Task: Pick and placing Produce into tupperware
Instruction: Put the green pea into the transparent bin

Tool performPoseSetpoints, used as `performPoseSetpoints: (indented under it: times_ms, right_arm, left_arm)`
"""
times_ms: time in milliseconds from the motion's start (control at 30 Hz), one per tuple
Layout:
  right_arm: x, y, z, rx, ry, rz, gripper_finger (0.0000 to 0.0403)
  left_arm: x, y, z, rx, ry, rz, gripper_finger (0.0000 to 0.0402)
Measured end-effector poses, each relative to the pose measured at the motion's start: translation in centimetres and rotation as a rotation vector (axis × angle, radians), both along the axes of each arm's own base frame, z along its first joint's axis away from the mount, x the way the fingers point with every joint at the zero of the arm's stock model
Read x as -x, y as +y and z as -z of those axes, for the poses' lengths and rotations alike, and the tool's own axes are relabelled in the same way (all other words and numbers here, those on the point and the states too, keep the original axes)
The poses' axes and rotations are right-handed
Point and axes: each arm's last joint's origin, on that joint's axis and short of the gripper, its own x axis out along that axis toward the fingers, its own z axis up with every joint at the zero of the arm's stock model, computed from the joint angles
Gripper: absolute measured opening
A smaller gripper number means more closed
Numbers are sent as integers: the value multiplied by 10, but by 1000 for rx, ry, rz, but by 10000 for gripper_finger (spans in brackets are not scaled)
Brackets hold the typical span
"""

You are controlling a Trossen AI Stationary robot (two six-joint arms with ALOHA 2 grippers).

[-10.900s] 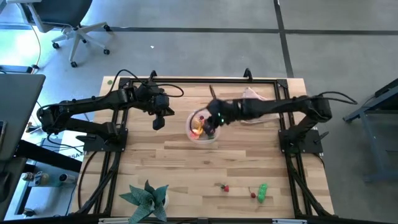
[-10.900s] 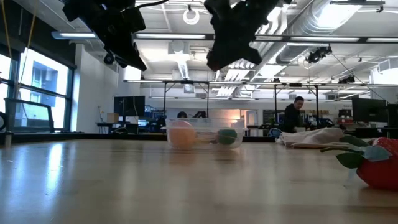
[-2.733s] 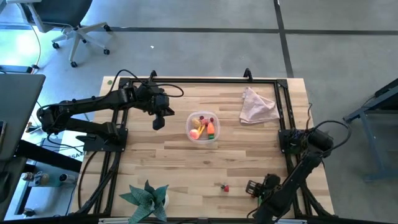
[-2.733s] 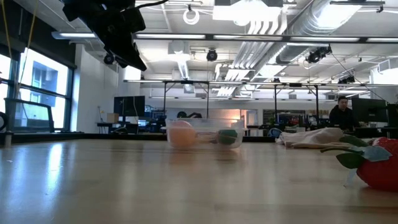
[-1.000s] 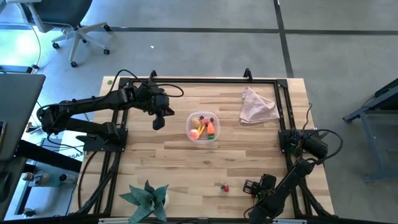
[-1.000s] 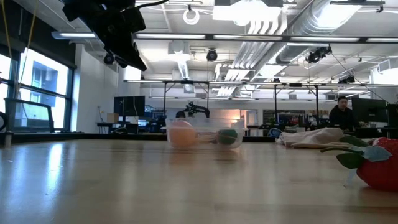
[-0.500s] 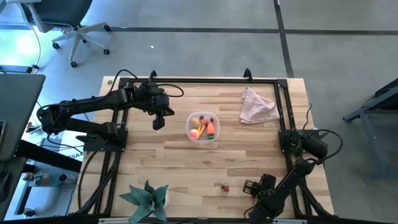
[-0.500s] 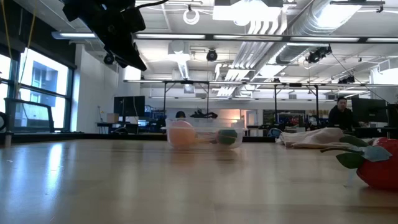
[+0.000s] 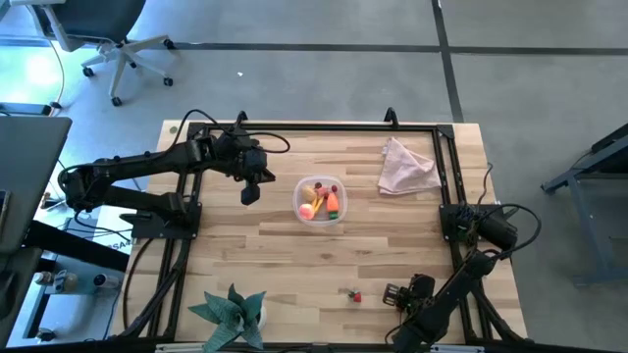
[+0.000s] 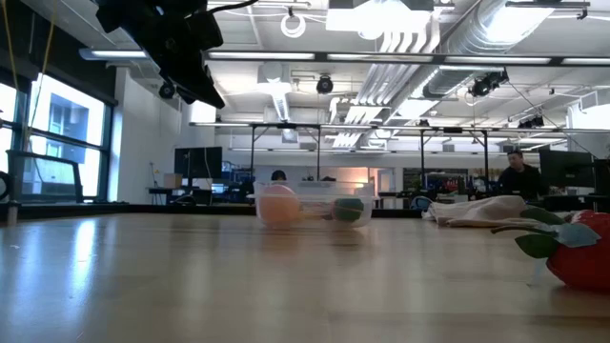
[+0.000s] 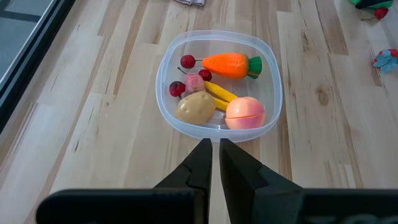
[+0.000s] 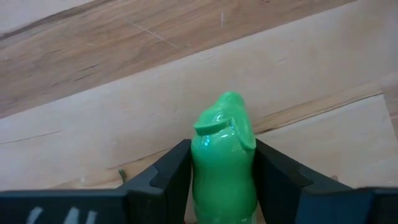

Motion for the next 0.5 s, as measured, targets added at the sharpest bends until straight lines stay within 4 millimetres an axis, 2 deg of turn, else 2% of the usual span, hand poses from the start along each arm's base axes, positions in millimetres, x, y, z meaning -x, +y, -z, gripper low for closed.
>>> performPoseSetpoints:
  times_ms: [233, 500]
  right_arm:
    - [-1, 0, -4, 40, -4, -11, 144]
    - [-8, -1, -29, 121, 3, -52, 144]
  left_arm:
    - [0, 0, 0, 0, 0, 0, 21]
    - [0, 0, 0, 0, 0, 0, 21]
